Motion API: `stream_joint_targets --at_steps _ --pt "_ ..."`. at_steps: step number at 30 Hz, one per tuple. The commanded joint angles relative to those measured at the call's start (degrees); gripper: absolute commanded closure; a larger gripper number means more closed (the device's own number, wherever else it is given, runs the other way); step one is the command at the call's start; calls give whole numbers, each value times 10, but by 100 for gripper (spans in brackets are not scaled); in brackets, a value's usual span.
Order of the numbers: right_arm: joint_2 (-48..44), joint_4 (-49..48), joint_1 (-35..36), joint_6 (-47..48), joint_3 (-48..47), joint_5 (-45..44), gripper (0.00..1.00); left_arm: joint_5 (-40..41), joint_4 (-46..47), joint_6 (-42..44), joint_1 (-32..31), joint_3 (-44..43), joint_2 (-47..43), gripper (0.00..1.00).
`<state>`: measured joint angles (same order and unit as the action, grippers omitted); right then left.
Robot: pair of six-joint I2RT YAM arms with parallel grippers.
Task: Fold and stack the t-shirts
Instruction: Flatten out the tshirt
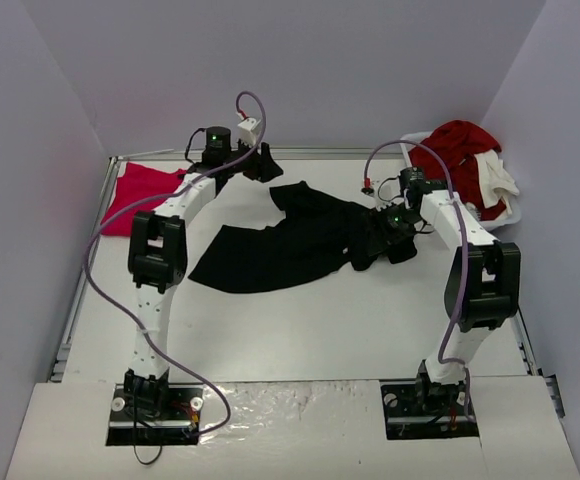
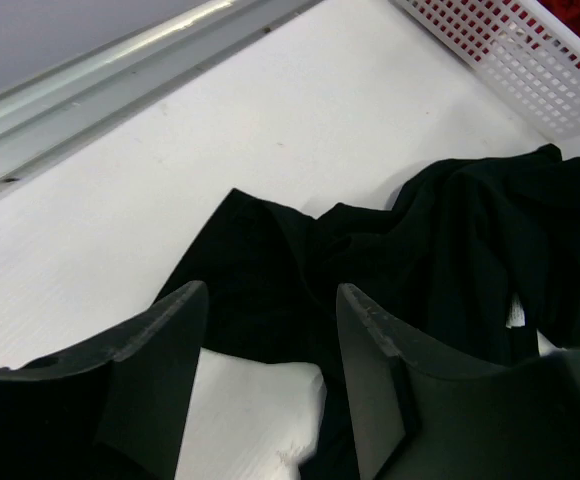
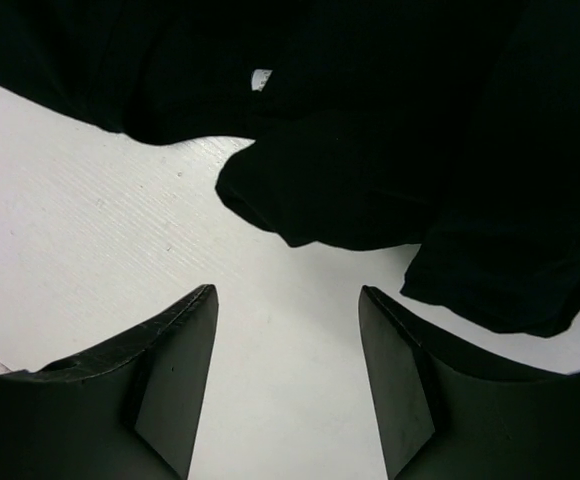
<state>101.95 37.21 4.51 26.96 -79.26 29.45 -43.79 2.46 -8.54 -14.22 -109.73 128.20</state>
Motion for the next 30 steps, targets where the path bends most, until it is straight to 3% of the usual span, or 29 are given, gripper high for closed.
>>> stream_joint_targets --at_steps 1,7,14,17,21,30 --pt "12 25 1 12 -3 1 46 -89 59 -71 -9 -89 57 48" --pt "43 27 1 12 -6 -11 47 -208 110 -90 -25 -127 111 50" --pt "66 35 3 13 -8 -19 49 -253 242 -156 -39 -116 135 53" --pt "66 37 4 14 -8 -21 49 -249 245 -148 -46 -134 145 53" --pt "62 38 4 17 -4 -24 49 -229 208 -114 -53 -165 167 52" --pt "72 40 4 24 -4 -25 49 -137 10 81 -61 -218 185 52"
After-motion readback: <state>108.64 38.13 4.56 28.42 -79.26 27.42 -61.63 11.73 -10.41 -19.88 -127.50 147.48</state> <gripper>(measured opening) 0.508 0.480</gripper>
